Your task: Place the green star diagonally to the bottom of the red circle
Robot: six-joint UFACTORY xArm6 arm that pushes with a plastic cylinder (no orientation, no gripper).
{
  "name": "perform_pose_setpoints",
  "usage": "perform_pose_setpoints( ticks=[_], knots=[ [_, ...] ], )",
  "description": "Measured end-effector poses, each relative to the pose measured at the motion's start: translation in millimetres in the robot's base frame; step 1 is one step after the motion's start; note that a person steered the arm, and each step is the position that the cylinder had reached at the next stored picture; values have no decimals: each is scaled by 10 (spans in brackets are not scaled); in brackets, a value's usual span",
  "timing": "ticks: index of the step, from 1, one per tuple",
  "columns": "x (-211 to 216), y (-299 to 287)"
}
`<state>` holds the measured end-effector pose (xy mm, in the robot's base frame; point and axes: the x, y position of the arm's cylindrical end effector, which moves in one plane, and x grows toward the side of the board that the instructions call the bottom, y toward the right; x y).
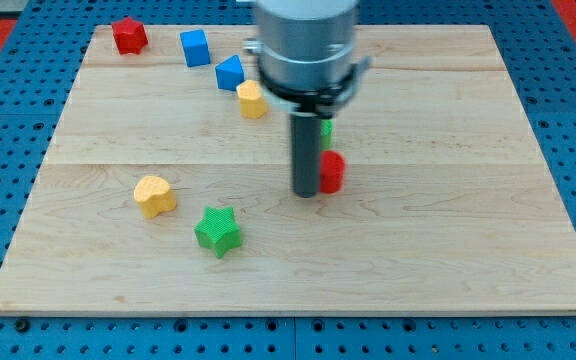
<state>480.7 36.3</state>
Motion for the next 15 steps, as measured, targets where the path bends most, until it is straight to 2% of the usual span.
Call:
perform_pose_setpoints(
  ticks=[1, 2, 3, 4, 5, 6, 7, 8, 10, 12, 13, 14, 15],
  knots=[
    [0, 391],
    [313, 462],
    [885, 364],
    [1131, -700],
    [815, -1424],
    [632, -1403],
    [520, -1119],
    [231, -555],
    [-173, -773],
    [352, -141],
    [421, 293],
    [480, 298],
    [485, 688]
  ],
)
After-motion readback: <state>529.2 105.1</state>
